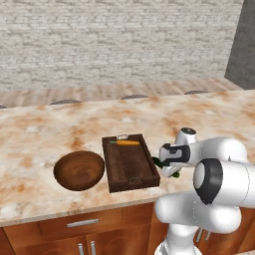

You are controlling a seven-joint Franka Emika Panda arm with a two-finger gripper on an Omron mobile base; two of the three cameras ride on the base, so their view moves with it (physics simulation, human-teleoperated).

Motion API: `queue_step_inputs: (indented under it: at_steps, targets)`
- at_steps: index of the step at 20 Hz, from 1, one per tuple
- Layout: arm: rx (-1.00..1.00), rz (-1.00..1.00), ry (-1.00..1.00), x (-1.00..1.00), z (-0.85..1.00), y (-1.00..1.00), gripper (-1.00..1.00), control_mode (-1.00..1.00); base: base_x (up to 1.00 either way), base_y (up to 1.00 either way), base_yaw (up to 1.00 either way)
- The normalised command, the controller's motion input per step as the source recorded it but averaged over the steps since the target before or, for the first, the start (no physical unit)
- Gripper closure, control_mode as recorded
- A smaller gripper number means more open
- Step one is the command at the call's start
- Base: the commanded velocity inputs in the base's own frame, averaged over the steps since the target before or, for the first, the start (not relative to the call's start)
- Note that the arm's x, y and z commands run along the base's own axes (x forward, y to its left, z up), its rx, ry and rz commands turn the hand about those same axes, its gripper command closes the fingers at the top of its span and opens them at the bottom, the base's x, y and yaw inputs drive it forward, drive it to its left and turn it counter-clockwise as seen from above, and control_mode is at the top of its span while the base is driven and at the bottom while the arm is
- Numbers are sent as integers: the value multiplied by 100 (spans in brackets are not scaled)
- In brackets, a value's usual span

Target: Place the two vegetables and bowl onto the tray for setting up a vegetable dip station.

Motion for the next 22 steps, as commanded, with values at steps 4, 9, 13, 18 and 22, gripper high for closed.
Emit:
queue_step_inputs:
  at_steps: [4,9,13,18,22]
  targets:
    - [0,0,-1,0,4,-2,100,-100,0,0,0]
    - [0,0,-3,0,49,-17,100,-100,0,0,0]
    - [0,0,0,0,61,-3,100,-100,0,0,0]
    - [0,13,0,-8,35,27,100,-100,0,0,0]
    - [0,32,0,0,35,54,100,-100,0,0,0]
